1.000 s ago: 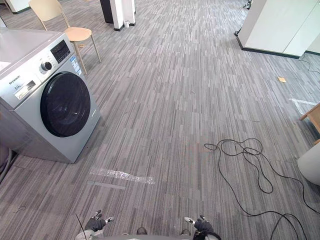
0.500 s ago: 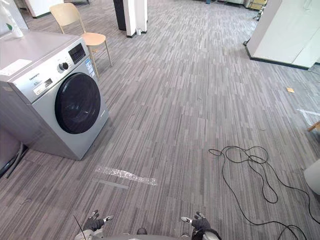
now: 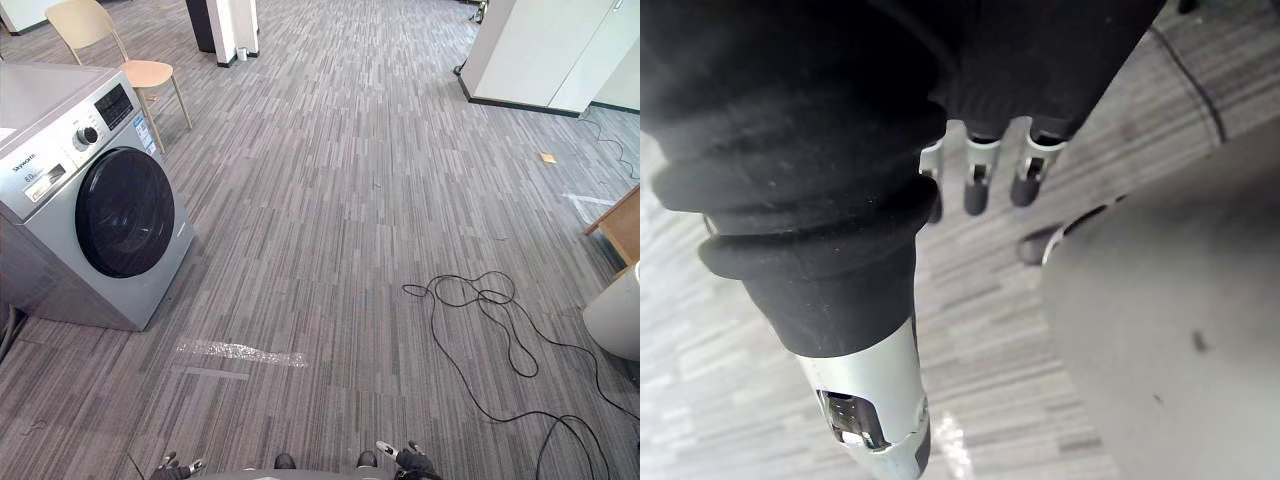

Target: Organize washtable

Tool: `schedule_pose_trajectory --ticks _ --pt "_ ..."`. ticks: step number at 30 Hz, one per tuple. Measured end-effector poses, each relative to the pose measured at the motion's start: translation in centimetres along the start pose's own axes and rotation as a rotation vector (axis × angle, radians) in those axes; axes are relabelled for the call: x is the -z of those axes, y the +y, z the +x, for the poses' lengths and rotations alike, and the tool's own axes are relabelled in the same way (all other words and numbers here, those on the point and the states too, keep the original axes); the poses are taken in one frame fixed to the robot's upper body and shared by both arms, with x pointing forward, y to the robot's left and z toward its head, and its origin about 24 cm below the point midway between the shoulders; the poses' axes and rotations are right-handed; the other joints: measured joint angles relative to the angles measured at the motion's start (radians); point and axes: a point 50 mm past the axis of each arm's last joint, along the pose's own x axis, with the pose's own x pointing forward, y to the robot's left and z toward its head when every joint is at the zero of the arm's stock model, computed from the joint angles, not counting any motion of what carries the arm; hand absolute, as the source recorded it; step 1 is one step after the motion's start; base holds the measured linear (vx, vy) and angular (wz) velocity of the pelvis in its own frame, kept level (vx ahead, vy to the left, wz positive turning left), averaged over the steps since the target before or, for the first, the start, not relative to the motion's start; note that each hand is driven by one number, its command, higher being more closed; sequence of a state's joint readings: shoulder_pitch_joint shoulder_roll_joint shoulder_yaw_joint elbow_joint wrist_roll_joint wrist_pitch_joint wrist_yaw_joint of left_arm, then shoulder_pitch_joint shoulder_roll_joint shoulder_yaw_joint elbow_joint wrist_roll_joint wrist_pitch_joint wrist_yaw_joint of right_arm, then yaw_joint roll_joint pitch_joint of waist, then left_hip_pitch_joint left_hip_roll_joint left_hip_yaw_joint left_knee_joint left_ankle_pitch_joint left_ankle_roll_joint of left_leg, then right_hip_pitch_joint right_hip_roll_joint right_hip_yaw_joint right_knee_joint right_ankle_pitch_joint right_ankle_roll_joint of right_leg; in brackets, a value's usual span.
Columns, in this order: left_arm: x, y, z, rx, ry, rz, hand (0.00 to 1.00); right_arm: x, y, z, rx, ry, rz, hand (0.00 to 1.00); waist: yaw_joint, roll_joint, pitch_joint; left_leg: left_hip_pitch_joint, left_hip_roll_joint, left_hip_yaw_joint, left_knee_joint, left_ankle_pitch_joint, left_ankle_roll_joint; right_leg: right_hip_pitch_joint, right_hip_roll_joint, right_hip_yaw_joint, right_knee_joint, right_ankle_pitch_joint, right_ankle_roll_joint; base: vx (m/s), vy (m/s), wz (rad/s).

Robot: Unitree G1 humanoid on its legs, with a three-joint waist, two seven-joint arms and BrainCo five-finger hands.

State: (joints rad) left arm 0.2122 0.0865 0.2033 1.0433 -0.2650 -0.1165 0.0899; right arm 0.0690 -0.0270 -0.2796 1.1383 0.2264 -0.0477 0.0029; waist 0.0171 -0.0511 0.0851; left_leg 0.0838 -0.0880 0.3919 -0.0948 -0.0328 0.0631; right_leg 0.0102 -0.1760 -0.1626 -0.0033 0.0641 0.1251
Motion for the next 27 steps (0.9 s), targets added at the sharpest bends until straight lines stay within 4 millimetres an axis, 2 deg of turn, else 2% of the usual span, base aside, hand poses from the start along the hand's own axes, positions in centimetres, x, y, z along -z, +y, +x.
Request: schedule_pose_trajectory --ticks 2,4,6,7,8,9,10,11,12,13,14,16,17,19,20,21,22,23,24,25,26,27 --pt "0.4 0.1 -0.1 -0.004 0.015 0.004 0.00 -0.1 0.0 0.0 0.004 0.004 0.017 0.00 0.000 0.004 -0.001 0.001 -0.002 0.001 0.003 -0.004 0.006 -0.001 -0.001 -0.001 0.003 -0.002 0.003 0.15 -0.037 -0.04" --pt "0.4 0.0 -0.1 -0.001 0.013 0.005 0.00 -0.2 0.1 0.1 0.004 0.003 0.024 0.00 0.000 0.009 0.005 -0.006 0.003 0.001 0.045 -0.041 0.006 -0.019 -0.010 -0.001 0.064 -0.033 0.010 0.14 -0.035 -0.03" --pt "0.4 -0.6 -0.1 0.015 0.013 0.008 0.00 -0.8 -0.2 0.2 0.012 -0.019 0.047 0.00 -0.001 0.034 0.030 -0.003 0.023 0.003 0.128 -0.107 0.001 -0.092 -0.028 -0.004 0.294 -0.098 -0.019 0.13 -0.028 -0.01" --pt "0.3 -0.8 -0.1 0.018 0.012 0.007 0.00 -1.0 -0.2 0.2 0.013 -0.028 0.058 0.00 -0.001 0.040 0.037 0.002 0.029 0.004 0.143 -0.122 0.002 -0.121 -0.035 -0.007 0.374 -0.107 -0.030 0.13 -0.028 -0.02" --pt "0.2 -0.9 0.0 0.021 0.008 0.006 0.00 -1.5 -0.2 0.2 0.014 -0.047 0.081 0.00 -0.002 0.045 0.056 0.028 0.032 0.005 0.153 -0.141 0.016 -0.179 -0.062 -0.027 0.541 -0.125 -0.054 0.14 -0.033 0.01" --pt "0.0 -0.8 0.1 0.020 0.003 0.009 0.00 -1.8 -0.1 0.3 0.012 -0.057 0.102 0.00 -0.004 0.039 0.076 0.064 0.032 0.005 0.151 -0.154 0.011 -0.217 -0.087 -0.054 0.652 -0.164 -0.062 0.15 -0.037 0.01" --pt "-0.1 -0.7 0.1 0.018 0.002 0.010 0.00 -1.8 -0.1 0.3 0.011 -0.056 0.108 0.00 -0.003 0.030 0.081 0.080 0.033 0.004 0.146 -0.159 0.004 -0.233 -0.092 -0.074 0.677 -0.183 -0.056 0.18 -0.029 0.00" --pt "-0.1 -0.6 0.1 0.016 0.003 0.013 0.00 -1.8 0.0 0.3 0.009 -0.061 0.134 0.00 -0.006 0.035 0.081 0.108 0.043 0.005 0.133 -0.168 -0.011 -0.267 -0.089 -0.127 0.662 -0.211 -0.051 0.14 -0.016 -0.02" --pt "-0.1 -0.6 0.1 0.016 0.003 0.014 0.00 -1.9 0.1 0.3 0.008 -0.063 0.141 0.00 -0.007 0.033 0.082 0.111 0.045 0.006 0.130 -0.171 -0.015 -0.275 -0.087 -0.140 0.646 -0.210 -0.051 0.20 -0.025 -0.02" --pt "-0.1 -0.6 0.1 0.016 0.005 0.015 0.00 -2.0 0.1 0.3 0.008 -0.072 0.170 0.00 -0.010 0.034 0.087 0.122 0.056 0.011 0.124 -0.178 -0.027 -0.301 -0.074 -0.188 0.545 -0.201 -0.049 0.27 -0.038 -0.01" --pt "-0.1 -0.6 0.1 0.017 0.005 0.014 0.00 -2.1 0.2 0.3 0.008 -0.075 0.187 0.00 -0.010 0.034 0.092 0.139 0.062 0.018 0.111 -0.180 -0.032 -0.319 -0.057 -0.229 0.411 -0.161 -0.052 0.33 -0.055 -0.02" --pt "-0.2 -0.6 0.1 0.018 0.002 0.017 0.00 -2.3 0.3 0.3 0.007 -0.078 0.192 0.00 -0.012 0.034 0.099 0.163 0.066 0.018 0.102 -0.186 -0.042 -0.324 -0.034 -0.270 0.241 -0.076 -0.045 0.39 -0.077 0.00" --pt "-0.2 -0.6 0.2 0.018 0.003 0.021 0.00 -2.3 0.4 0.4 0.004 -0.080 0.199 0.00 -0.018 0.032 0.105 0.185 0.066 0.014 0.100 -0.198 -0.062 -0.329 -0.028 -0.300 0.166 -0.037 -0.054 0.45 -0.108 0.18" --pt "-0.1 -0.4 0.2 0.015 0.006 0.041 0.00 -2.5 0.7 0.4 -0.004 -0.085 0.216 0.00 -0.034 0.028 0.115 0.216 0.069 -0.017 0.103 -0.225 -0.108 -0.329 -0.026 -0.304 0.158 -0.019 -0.080 0.46 -0.170 0.44" --pt "-0.1 -0.3 0.1 0.018 0.007 0.056 0.00 -2.5 0.7 0.4 -0.006 -0.085 0.227 0.00 -0.043 0.028 0.114 0.230 0.079 -0.046 0.126 -0.260 -0.159 -0.328 -0.019 -0.291 0.189 -0.013 -0.121 0.63 -0.329 0.71" --pt "0.2 -0.8 0.1 0.035 0.013 0.079 0.00 -3.0 0.5 0.4 -0.009 -0.103 0.237 0.00 -0.056 0.052 0.114 0.225 0.121 -0.077 0.191 -0.295 -0.188 -0.337 0.000 -0.276 0.242 0.031 -0.162 0.68 -0.358 0.59" --pt "0.3 -1.1 0.0 0.041 0.017 0.074 0.00 -3.2 0.4 0.4 -0.007 -0.109 0.239 0.00 -0.050 0.063 0.106 0.198 0.147 -0.090 0.258 -0.300 -0.192 -0.337 0.017 -0.284 0.263 0.007 -0.159 0.61 -0.386 0.12" --pt "0.4 -1.3 0.0 0.045 0.020 0.064 0.00 -3.4 0.1 0.4 -0.003 -0.116 0.233 0.00 -0.038 0.072 0.101 0.107 0.201 -0.111 0.454 -0.292 -0.205 -0.323 0.047 -0.278 0.250 -0.010 -0.177 0.50 -0.320 -0.31" --pt "0.5 -1.5 -0.1 0.047 0.022 0.047 0.00 -3.4 0.0 0.4 0.001 -0.114 0.235 0.00 -0.031 0.080 0.102 0.063 0.224 -0.122 0.552 -0.273 -0.229 -0.315 0.065 -0.272 0.236 -0.016 -0.178 0.61 -0.375 -0.63" --pt "0.7 -1.9 -0.1 0.051 0.030 0.003 0.00 -3.2 -0.5 0.4 0.016 -0.103 0.238 0.00 -0.025 0.103 0.105 -0.015 0.264 -0.159 0.728 -0.221 -0.270 -0.284 0.104 -0.255 0.199 -0.029 -0.174 0.61 -0.277 -0.62" --pt "0.9 -2.2 -0.2 0.055 0.037 -0.021 0.00 -3.2 -1.0 0.4 0.028 -0.096 0.238 0.00 -0.027 0.118 0.117 -0.068 0.288 -0.178 0.877 -0.225 -0.277 -0.222 0.133 -0.240 0.152 -0.041 -0.176 0.68 -0.254 -0.54" --pt "0.8 -2.2 -0.2 0.058 0.035 -0.032 0.00 -2.7 -1.3 0.4 0.040 -0.076 0.233 0.00 -0.029 0.109 0.128 -0.093 0.300 -0.184 0.960 -0.229 -0.270 -0.161 0.141 -0.232 0.120 -0.051 -0.171 0.53 -0.155 -0.25"
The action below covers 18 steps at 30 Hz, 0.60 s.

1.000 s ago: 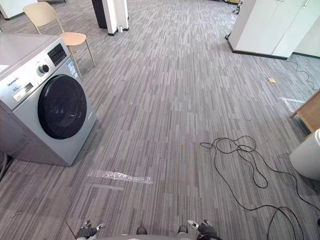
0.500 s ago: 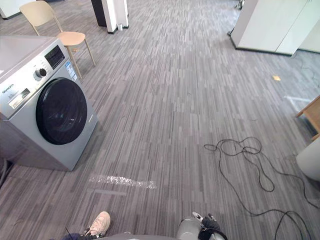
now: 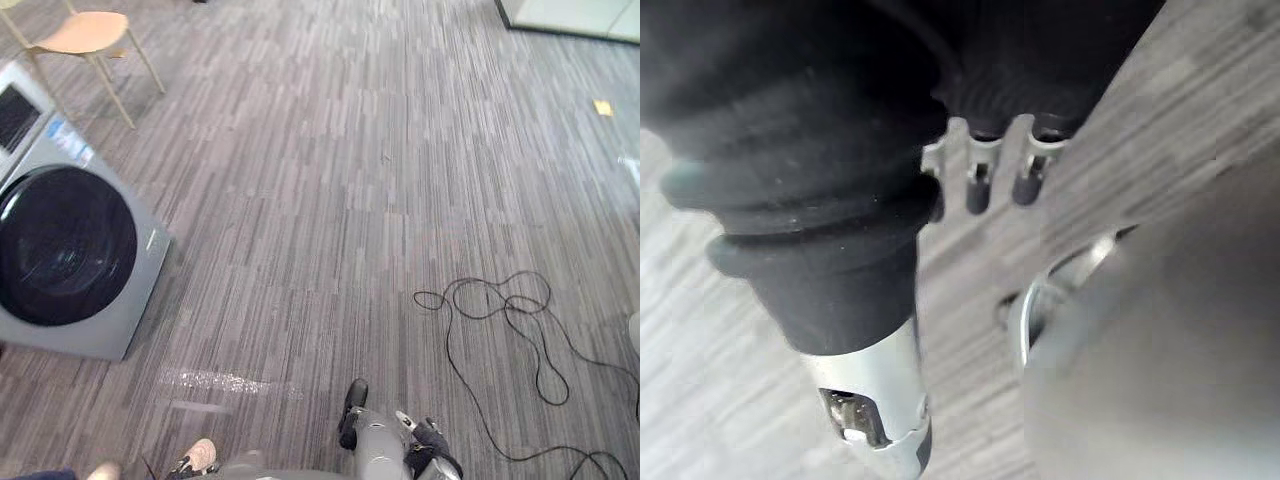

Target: Organize washtable

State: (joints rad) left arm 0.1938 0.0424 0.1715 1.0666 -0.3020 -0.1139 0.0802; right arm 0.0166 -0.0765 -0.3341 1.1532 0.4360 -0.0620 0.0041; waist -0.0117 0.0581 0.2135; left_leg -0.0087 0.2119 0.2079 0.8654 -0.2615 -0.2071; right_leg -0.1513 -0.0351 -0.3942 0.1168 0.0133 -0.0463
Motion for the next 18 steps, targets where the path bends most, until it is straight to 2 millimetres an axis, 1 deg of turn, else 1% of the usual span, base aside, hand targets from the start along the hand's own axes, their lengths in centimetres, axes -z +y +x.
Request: schedule_pose_trajectory --ticks 1,2,3,4,5,6,7,8,9,11,12,13,15,16,18 --pt "-0.1 0.1 0.0 -0.001 -0.002 -0.010 0.00 0.2 -0.3 0.0 0.009 0.012 -0.008 0.00 0.002 -0.011 0.006 -0.013 0.000 0.000 0.036 -0.005 0.008 0.041 0.000 0.007 -0.017 -0.007 0.003 0.46 -0.099 -0.14" --pt "-0.3 0.2 0.0 -0.001 -0.016 -0.036 0.00 0.7 -0.6 -0.1 0.019 0.032 -0.017 0.00 0.010 -0.022 0.013 -0.040 0.000 0.007 0.060 -0.016 0.027 0.114 -0.004 0.020 -0.043 -0.021 0.001 0.34 -0.052 -0.20" --pt "-0.5 0.1 0.0 0.002 -0.025 -0.048 0.00 1.0 -0.6 -0.2 0.021 0.039 -0.017 0.00 0.021 -0.026 0.013 -0.071 -0.001 0.014 0.038 -0.025 0.044 0.149 -0.008 0.035 -0.056 -0.029 0.007 0.39 -0.012 -0.36" --pt "-0.7 0.0 0.0 0.004 -0.035 -0.061 0.00 1.0 -0.4 -0.2 0.014 0.041 -0.017 0.00 0.030 -0.027 0.013 -0.105 -0.004 0.013 -0.020 -0.034 0.059 0.166 -0.015 0.052 -0.058 -0.034 0.016 0.35 0.068 -0.55" --pt "-0.8 0.0 0.0 0.003 -0.046 -0.083 0.00 1.1 0.2 -0.1 0.001 0.041 -0.017 0.00 0.035 -0.029 0.013 -0.143 -0.009 0.003 -0.156 -0.041 0.072 0.178 -0.023 0.076 -0.065 -0.036 0.020 0.37 0.148 -0.67" --pt "-0.9 0.1 0.0 -0.003 -0.052 -0.099 0.00 1.1 0.3 -0.1 -0.006 0.038 -0.030 0.00 0.033 -0.034 0.014 -0.162 -0.023 -0.034 -0.341 -0.032 0.072 0.189 -0.040 0.099 -0.067 -0.044 0.071 0.27 0.175 -0.59" --pt "-0.8 0.0 0.0 -0.006 -0.051 -0.112 0.00 1.1 0.3 -0.1 -0.004 0.040 -0.037 0.00 0.030 -0.028 0.011 -0.160 -0.023 -0.061 -0.442 -0.011 0.066 0.195 -0.041 0.104 -0.068 -0.047 0.083 0.23 0.239 -0.57" --pt "-0.7 0.3 0.0 -0.021 -0.049 -0.142 0.00 1.1 0.1 -0.1 0.001 0.037 -0.041 0.00 0.029 -0.030 0.007 -0.125 -0.047 -0.056 -0.500 0.082 0.112 0.214 -0.053 0.132 -0.080 -0.054 0.114 0.27 0.259 -0.38" --pt "-0.8 1.2 -0.1 -0.042 -0.058 -0.140 0.00 1.8 0.4 -0.3 -0.010 0.050 -0.043 0.00 0.025 -0.056 -0.003 -0.088 -0.088 -0.037 -0.561 0.083 0.114 0.227 -0.086 0.135 -0.100 -0.051 0.118 0.27 0.239 -0.28" --pt "-1.1 1.6 0.0 -0.052 -0.066 -0.139 0.00 2.4 0.7 -0.5 -0.020 0.064 -0.060 0.00 0.031 -0.089 -0.020 -0.080 -0.115 -0.013 -0.578 0.091 0.133 0.229 -0.112 0.146 -0.111 -0.051 0.118 0.25 0.149 -0.07" --pt "-1.2 1.7 0.0 -0.054 -0.068 -0.137 0.00 2.5 0.8 -0.5 -0.023 0.067 -0.066 0.00 0.032 -0.091 -0.021 -0.079 -0.122 -0.012 -0.577 0.090 0.137 0.228 -0.117 0.148 -0.115 -0.051 0.118 0.22 0.121 -0.09" --pt "-1.3 1.9 0.0 -0.058 -0.068 -0.133 0.00 2.7 1.1 -0.5 -0.031 0.071 -0.073 0.00 0.033 -0.102 -0.026 -0.070 -0.133 -0.005 -0.583 0.093 0.144 0.230 -0.125 0.152 -0.121 -0.046 0.123 0.17 0.081 -0.18" --pt "-1.2 1.9 0.0 -0.066 -0.066 -0.128 0.00 2.8 1.2 -0.6 -0.035 0.071 -0.073 0.00 0.032 -0.103 -0.028 -0.036 -0.143 0.002 -0.593 0.096 0.148 0.245 -0.128 0.163 -0.121 -0.045 0.122 0.12 0.042 -0.23" --pt "-0.9 1.9 0.2 -0.041 -0.033 0.038 0.00 3.0 1.1 -0.6 -0.046 0.080 -0.174 0.00 0.029 -0.106 -0.087 0.112 -0.169 -0.024 -0.938 0.254 0.147 0.216 -0.108 0.177 -0.148 -0.030 0.152 0.00 0.009 -0.08" --pt "-0.9 1.9 0.2 -0.042 -0.033 0.038 0.00 3.0 1.1 -0.6 -0.046 0.080 -0.174 0.00 0.029 -0.106 -0.087 0.114 -0.169 -0.026 -0.938 0.254 0.147 0.216 -0.108 0.177 -0.145 -0.030 0.152 -0.03 0.003 0.00"
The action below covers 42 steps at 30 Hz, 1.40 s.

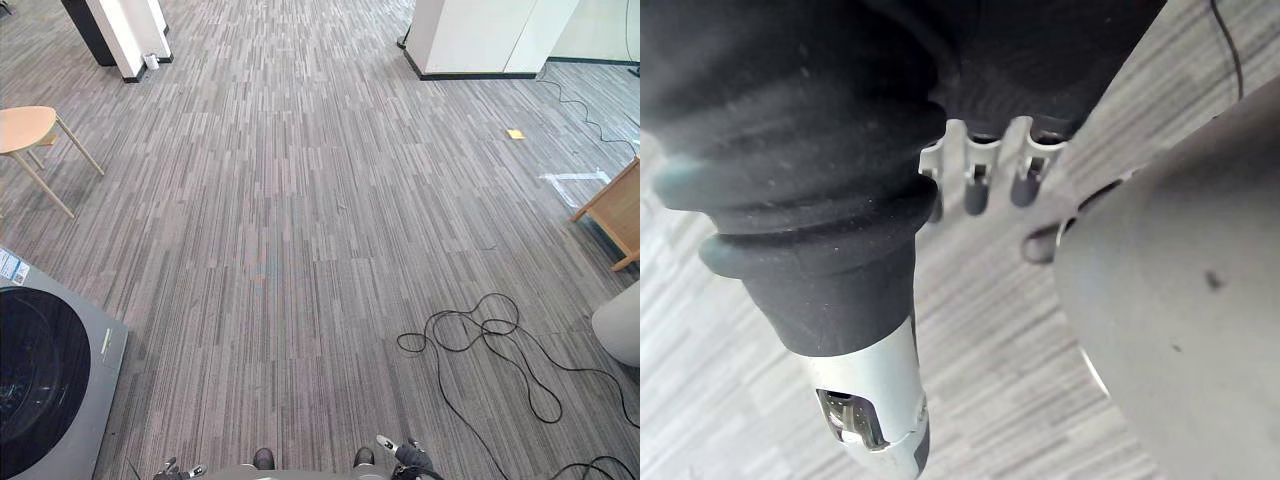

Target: Organize washtable

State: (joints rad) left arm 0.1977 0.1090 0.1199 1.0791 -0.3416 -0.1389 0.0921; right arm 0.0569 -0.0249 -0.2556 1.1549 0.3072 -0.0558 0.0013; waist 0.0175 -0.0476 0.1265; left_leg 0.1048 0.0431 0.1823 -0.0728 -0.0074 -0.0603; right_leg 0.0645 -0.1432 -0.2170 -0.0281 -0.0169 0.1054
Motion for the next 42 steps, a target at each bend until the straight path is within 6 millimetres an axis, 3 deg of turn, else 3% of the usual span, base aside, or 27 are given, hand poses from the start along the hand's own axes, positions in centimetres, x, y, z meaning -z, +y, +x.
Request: schedule_pose_trajectory --ticks 6,11,13,15,16,17,18,19,22,25,27,29,30,31,32,33,34,35,36,37,39,40,42 --pt "0.4 0.2 0.0 -0.006 0.016 0.000 0.00 0.2 -0.1 0.0 0.003 0.006 0.000 0.00 0.000 -0.001 -0.013 -0.003 -0.010 -0.035 -0.018 0.004 0.006 0.003 -0.008 -0.028 -0.001 -0.002 0.004 -0.01 0.002 0.11" --pt "0.5 0.3 0.0 -0.009 0.023 -0.010 0.00 0.7 -0.1 -0.1 0.004 0.029 0.002 0.00 0.016 -0.010 -0.028 -0.003 -0.031 -0.042 -0.016 0.000 0.011 0.013 -0.030 -0.037 -0.012 0.004 0.019 0.03 0.033 0.05" --pt "0.4 0.4 0.0 -0.009 0.021 -0.032 0.00 0.9 0.0 -0.1 0.004 0.038 0.021 0.00 0.023 -0.029 -0.020 -0.010 -0.052 -0.047 0.024 -0.039 0.040 0.019 -0.058 -0.049 0.007 -0.016 0.048 0.04 0.081 0.14" --pt "0.3 0.4 0.0 -0.002 0.018 -0.040 0.00 1.0 -0.4 -0.2 0.020 0.042 0.054 0.00 0.022 -0.032 -0.018 -0.025 -0.078 -0.058 0.114 -0.118 0.054 0.000 -0.106 -0.053 0.111 -0.086 0.066 0.09 0.138 0.17" --pt "0.4 0.3 0.0 -0.001 0.024 -0.040 0.00 0.9 -0.9 -0.2 0.032 0.036 0.061 0.00 0.024 -0.021 -0.013 -0.011 -0.084 -0.061 0.140 -0.154 0.072 -0.046 -0.143 -0.056 0.279 -0.126 0.070 0.07 0.093 -0.02" --pt "0.4 0.3 0.0 0.000 0.026 -0.039 0.00 0.8 -0.8 -0.2 0.032 0.032 0.061 0.00 0.024 -0.021 -0.013 -0.008 -0.082 -0.061 0.140 -0.157 0.077 -0.058 -0.147 -0.056 0.305 -0.127 0.066 0.04 0.131 -0.24" --pt "1.0 0.2 -0.1 0.003 0.054 -0.018 0.00 -0.5 -1.0 -0.1 0.036 -0.035 0.055 0.00 0.014 0.015 0.002 0.024 -0.056 -0.051 0.132 -0.171 0.096 -0.169 -0.159 -0.059 0.542 -0.123 0.006 0.07 0.124 -0.27" --pt "1.1 0.4 -0.1 -0.001 0.065 -0.013 0.00 -0.8 -1.1 -0.1 0.034 -0.043 0.053 0.00 -0.002 0.011 0.003 0.052 -0.041 -0.049 0.122 -0.177 0.098 -0.209 -0.163 -0.076 0.602 -0.151 -0.002 0.14 0.108 -0.27" --pt "1.2 1.0 -0.1 -0.014 0.086 0.013 0.00 -0.5 -1.0 -0.1 0.035 -0.035 0.092 0.00 -0.008 0.003 0.006 0.087 0.000 -0.040 0.099 -0.205 0.076 -0.303 -0.154 -0.169 0.541 -0.163 -0.001 0.20 0.024 -0.06" --pt "0.9 0.9 0.1 -0.015 0.087 0.029 0.00 -0.7 -1.2 -0.1 0.043 -0.044 0.119 0.00 -0.014 -0.002 0.017 0.152 0.010 -0.028 0.081 -0.256 0.024 -0.378 -0.138 -0.216 0.217 -0.001 0.012 0.46 -0.072 -0.09" --pt "1.1 1.1 0.1 -0.019 0.094 0.048 0.00 -0.8 -1.5 -0.1 0.057 -0.048 0.142 0.00 -0.035 -0.001 0.026 0.207 0.015 -0.025 0.090 -0.294 -0.005 -0.395 -0.131 -0.226 0.151 0.047 0.010 0.63 -0.208 0.18" --pt "1.9 0.9 -0.2 -0.021 0.114 0.024 0.00 -0.4 -2.4 -0.3 0.087 -0.042 0.160 0.00 -0.059 0.031 0.015 0.242 0.062 -0.033 0.135 -0.353 -0.043 -0.417 -0.098 -0.216 0.244 0.044 -0.042 0.54 -0.253 0.43" --pt "2.2 0.6 -0.3 -0.020 0.121 0.005 0.00 0.1 -2.9 -0.5 0.097 -0.029 0.198 0.00 -0.065 0.046 0.012 0.213 0.094 -0.047 0.270 -0.360 -0.067 -0.426 -0.079 -0.184 0.314 0.127 -0.110 0.67 -0.387 0.13" --pt "2.3 0.2 -0.3 -0.016 0.127 -0.016 0.00 0.1 -3.4 -0.5 0.102 -0.026 0.203 0.00 -0.057 0.066 0.003 0.158 0.130 -0.046 0.413 -0.344 -0.098 -0.430 -0.059 -0.185 0.355 0.115 -0.114 0.83 -0.535 -0.16" --pt "2.6 -0.4 -0.4 -0.012 0.134 -0.057 0.00 -0.6 -3.8 -0.4 0.109 -0.035 0.189 0.00 -0.055 0.087 0.001 0.065 0.184 -0.043 0.629 -0.240 -0.134 -0.408 -0.024 -0.189 0.379 0.064 -0.119 0.85 -0.577 -0.59" --pt "2.8 -1.2 -0.5 -0.009 0.144 -0.111 0.00 -0.9 -3.9 -0.3 0.105 -0.039 0.173 0.00 -0.051 0.119 0.022 -0.042 0.231 -0.042 0.872 0.058 -0.111 -0.334 0.022 -0.166 0.342 0.018 -0.122 0.73 -0.435 -0.66" --pt "2.8 -1.2 -0.5 -0.012 0.139 -0.126 0.00 -1.0 -4.0 -0.3 0.108 -0.042 0.166 0.00 -0.042 0.122 0.036 -0.080 0.246 -0.044 0.965 0.073 -0.115 -0.293 0.036 -0.158 0.314 0.012 -0.122 0.58 -0.281 -0.62" --pt "2.5 -1.5 -0.4 -0.004 0.133 -0.132 0.00 -1.2 -4.2 -0.3 0.111 -0.045 0.164 0.00 -0.039 0.133 0.047 -0.117 0.256 -0.039 1.053 0.030 -0.106 -0.249 0.053 -0.143 0.285 0.007 -0.124 0.55 -0.197 -0.49" --pt "2.3 -1.7 -0.3 0.004 0.123 -0.133 0.00 -1.3 -4.2 -0.3 0.113 -0.041 0.159 0.00 -0.035 0.136 0.054 -0.173 0.258 -0.029 1.146 -0.054 -0.074 -0.176 0.067 -0.126 0.234 0.001 -0.125 0.67 -0.229 -0.59" --pt "1.5 -1.6 -0.2 0.006 0.090 -0.137 0.00 -0.9 -4.0 -0.2 0.107 -0.016 0.140 0.00 -0.027 0.112 0.068 -0.242 0.245 0.008 1.185 -0.162 -0.048 -0.041 0.071 -0.099 0.140 -0.001 -0.127 0.76 -0.238 -0.57" --pt "0.7 -1.5 -0.1 0.013 0.053 -0.140 0.00 -0.6 -3.4 -0.2 0.092 0.000 0.114 0.00 -0.009 0.082 0.075 -0.327 0.224 0.052 1.119 -0.213 -0.048 0.051 0.057 -0.077 0.076 -0.017 -0.110 0.60 -0.134 -0.55" --pt "-0.1 -1.4 0.0 0.012 0.018 -0.150 0.00 -0.7 -2.9 -0.1 0.080 0.003 0.089 0.00 0.011 0.068 0.076 -0.412 0.206 0.065 0.941 -0.223 -0.046 0.108 0.047 -0.072 0.039 -0.046 -0.071 0.56 -0.023 -0.54" --pt "-0.3 -1.5 0.1 0.020 0.012 -0.146 0.00 -0.8 -2.7 0.0 0.074 0.003 0.069 0.00 0.020 0.066 0.077 -0.446 0.166 0.038 0.641 -0.205 -0.058 0.163 0.031 -0.069 0.016 -0.080 -0.028 0.66 0.081 -0.37"
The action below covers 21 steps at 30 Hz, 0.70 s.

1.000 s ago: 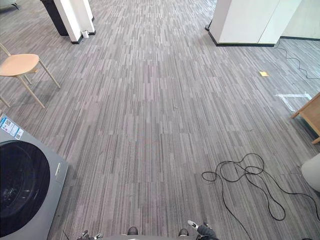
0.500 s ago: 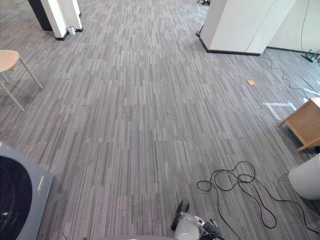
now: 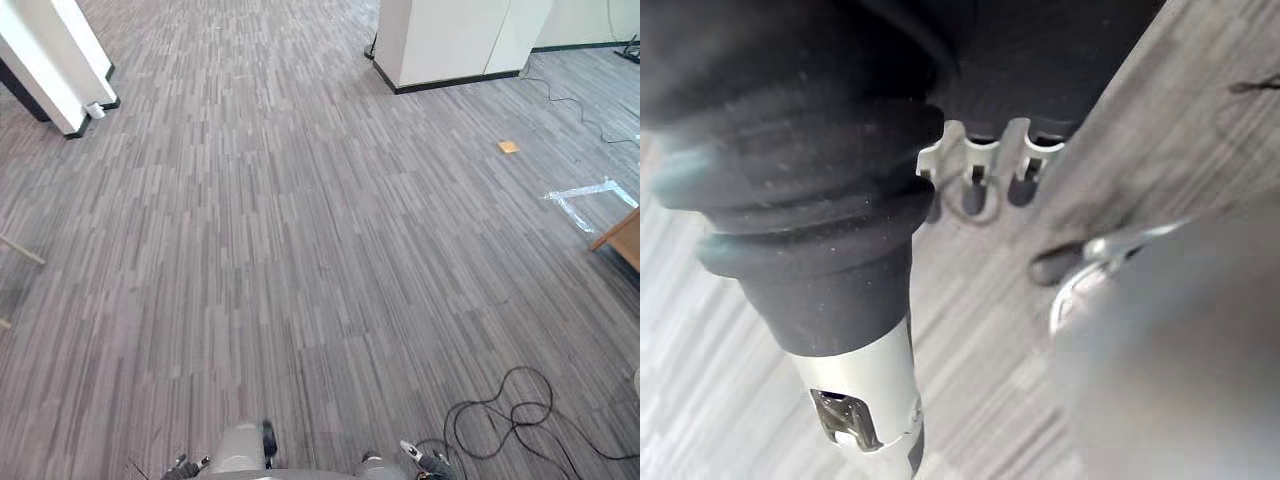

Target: Organize washtable

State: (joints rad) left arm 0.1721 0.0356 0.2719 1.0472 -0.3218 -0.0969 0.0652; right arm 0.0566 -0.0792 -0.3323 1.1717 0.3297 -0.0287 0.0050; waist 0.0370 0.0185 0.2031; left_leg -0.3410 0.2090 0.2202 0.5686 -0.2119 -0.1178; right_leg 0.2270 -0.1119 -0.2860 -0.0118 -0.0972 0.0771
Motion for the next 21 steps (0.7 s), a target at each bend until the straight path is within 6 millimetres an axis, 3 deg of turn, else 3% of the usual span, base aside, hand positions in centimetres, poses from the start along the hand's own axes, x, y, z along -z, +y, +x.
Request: schedule_pose_trajectory --ticks 1,2,3,5,7,8,9,10,11,12,13,14,15,16,17,18,19,20,21 --pt "-0.1 0.0 0.0 0.001 -0.004 0.004 0.00 0.0 0.0 0.0 0.000 -0.001 -0.012 0.00 0.008 -0.002 -0.001 0.005 -0.038 -0.041 -0.268 0.078 -0.005 0.052 -0.016 0.000 -0.018 -0.036 0.026 0.66 0.175 -0.26" --pt "-0.1 0.1 0.0 -0.003 -0.005 0.006 0.00 0.4 0.3 0.0 -0.008 0.008 -0.041 0.00 0.023 -0.019 -0.004 0.010 -0.057 -0.057 -0.320 0.221 -0.005 0.097 -0.039 0.009 -0.032 -0.066 0.054 0.81 0.225 -0.22" --pt "-0.4 0.3 0.1 -0.007 -0.014 0.012 0.00 0.4 0.6 0.0 -0.017 0.009 -0.063 0.00 0.032 -0.028 -0.011 0.005 -0.073 -0.053 -0.297 0.261 0.020 0.107 -0.050 0.011 -0.030 -0.081 0.051 0.66 0.177 -0.13" --pt "-2.1 0.3 0.4 -0.006 -0.070 0.023 0.00 0.7 3.3 0.1 -0.088 0.020 -0.110 0.00 0.036 -0.091 -0.015 -0.041 -0.100 -0.054 -0.181 0.206 0.112 0.087 -0.089 0.017 0.023 -0.027 0.032 0.66 0.176 -0.03" --pt "-2.3 1.2 0.4 -0.027 -0.067 0.047 0.00 1.2 4.7 -0.1 -0.124 0.029 -0.139 0.00 0.036 -0.131 -0.025 0.008 -0.128 -0.027 -0.146 0.147 0.145 0.051 -0.150 0.076 0.176 0.008 0.076 0.65 0.205 -0.04" --pt "-2.2 1.4 0.4 -0.031 -0.065 0.053 0.00 1.3 4.7 -0.1 -0.125 0.031 -0.140 0.00 0.033 -0.136 -0.029 0.034 -0.140 -0.022 -0.135 0.118 0.152 0.040 -0.166 0.103 0.245 0.025 0.086 0.74 0.232 -0.05" --pt "-2.2 1.4 0.4 -0.022 -0.063 0.111 0.00 1.6 4.4 -0.2 -0.133 0.039 -0.157 0.00 0.033 -0.139 -0.041 0.125 -0.172 -0.001 -0.136 0.040 0.174 -0.041 -0.213 0.159 0.508 0.138 0.060 0.57 0.186 -0.05" --pt "-2.3 1.4 0.4 -0.017 -0.065 0.139 0.00 1.8 4.2 -0.2 -0.130 0.037 -0.163 0.00 0.032 -0.135 -0.043 0.157 -0.185 0.003 -0.149 0.014 0.182 -0.082 -0.234 0.164 0.612 0.203 0.036 0.69 0.223 -0.04" --pt "-2.5 1.5 0.4 -0.012 -0.068 0.173 0.00 1.3 4.3 -0.2 -0.135 0.011 -0.160 0.00 0.027 -0.131 -0.039 0.209 -0.208 0.002 -0.169 -0.012 0.190 -0.154 -0.256 0.175 0.786 0.203 0.027 0.55 0.161 -0.01" --pt "-2.4 1.7 0.5 -0.011 -0.060 0.210 0.00 0.9 4.0 -0.1 -0.129 0.000 -0.167 0.00 0.023 -0.132 -0.040 0.291 -0.231 -0.005 -0.218 -0.031 0.197 -0.236 -0.250 0.179 0.966 0.135 0.027 0.57 0.154 0.02" --pt "-2.3 1.6 0.5 -0.007 -0.056 0.218 0.00 0.7 3.8 -0.1 -0.124 -0.013 -0.170 0.00 0.018 -0.126 -0.040 0.336 -0.237 -0.012 -0.246 -0.038 0.202 -0.268 -0.237 0.168 1.015 0.092 0.020 0.56 0.124 0.15" --pt "-2.0 1.5 0.5 0.001 -0.040 0.253 0.00 0.0 3.5 -0.1 -0.115 -0.042 -0.154 0.00 0.001 -0.109 -0.039 0.424 -0.246 -0.035 -0.317 -0.040 0.204 -0.327 -0.207 0.104 1.063 -0.019 -0.019 0.47 0.082 0.26" --pt "-1.8 1.4 0.5 0.008 -0.031 0.277 0.00 -0.2 3.5 -0.1 -0.113 -0.056 -0.146 0.00 -0.008 -0.099 -0.038 0.462 -0.245 -0.047 -0.349 -0.041 0.205 -0.360 -0.190 0.067 1.056 -0.068 -0.030 0.60 0.059 0.64" --pt "-1.6 0.9 0.5 0.030 -0.022 0.315 0.00 -1.5 3.2 -0.1 -0.107 -0.110 -0.123 0.00 -0.045 -0.070 -0.031 0.536 -0.234 -0.084 -0.409 -0.045 0.211 -0.446 -0.150 -0.040 0.948 -0.158 -0.048 0.60 -0.012 0.71" --pt "-1.8 0.4 0.6 0.043 -0.025 0.326 0.00 -2.0 3.2 -0.1 -0.106 -0.132 -0.113 0.00 -0.054 -0.057 -0.023 0.562 -0.230 -0.096 -0.430 -0.048 0.213 -0.482 -0.136 -0.070 0.873 -0.167 -0.054 0.60 -0.039 0.87" --pt "-2.1 -0.4 0.7 0.065 -0.035 0.337 0.00 -2.8 3.0 -0.1 -0.102 -0.162 -0.097 0.00 -0.062 -0.039 -0.011 0.597 -0.225 -0.118 -0.458 -0.052 0.214 -0.538 -0.119 -0.105 0.722 -0.153 -0.050 0.59 -0.085 0.90" --pt "-2.3 -1.0 0.8 0.082 -0.043 0.336 0.00 -2.9 2.7 -0.1 -0.091 -0.162 -0.091 0.00 -0.079 -0.031 -0.005 0.638 -0.224 -0.148 -0.494 -0.057 0.212 -0.584 -0.105 -0.135 0.468 -0.068 -0.015 0.60 -0.129 1.23" --pt "-2.5 -1.4 0.8 0.099 -0.050 0.343 0.00 -2.3 2.2 -0.1 -0.074 -0.132 -0.057 0.00 -0.091 -0.041 -0.005 0.690 -0.234 -0.176 -0.536 -0.066 0.197 -0.624 -0.115 -0.159 0.290 0.011 0.031 0.76 -0.212 1.18" --pt "-2.5 -1.5 0.8 0.104 -0.050 0.350 0.00 -2.0 1.9 0.0 -0.063 -0.119 -0.044 0.00 -0.093 -0.043 -0.004 0.717 -0.233 -0.190 -0.543 -0.081 0.179 -0.649 -0.118 -0.159 0.265 0.024 0.027 0.84 -0.290 1.04"
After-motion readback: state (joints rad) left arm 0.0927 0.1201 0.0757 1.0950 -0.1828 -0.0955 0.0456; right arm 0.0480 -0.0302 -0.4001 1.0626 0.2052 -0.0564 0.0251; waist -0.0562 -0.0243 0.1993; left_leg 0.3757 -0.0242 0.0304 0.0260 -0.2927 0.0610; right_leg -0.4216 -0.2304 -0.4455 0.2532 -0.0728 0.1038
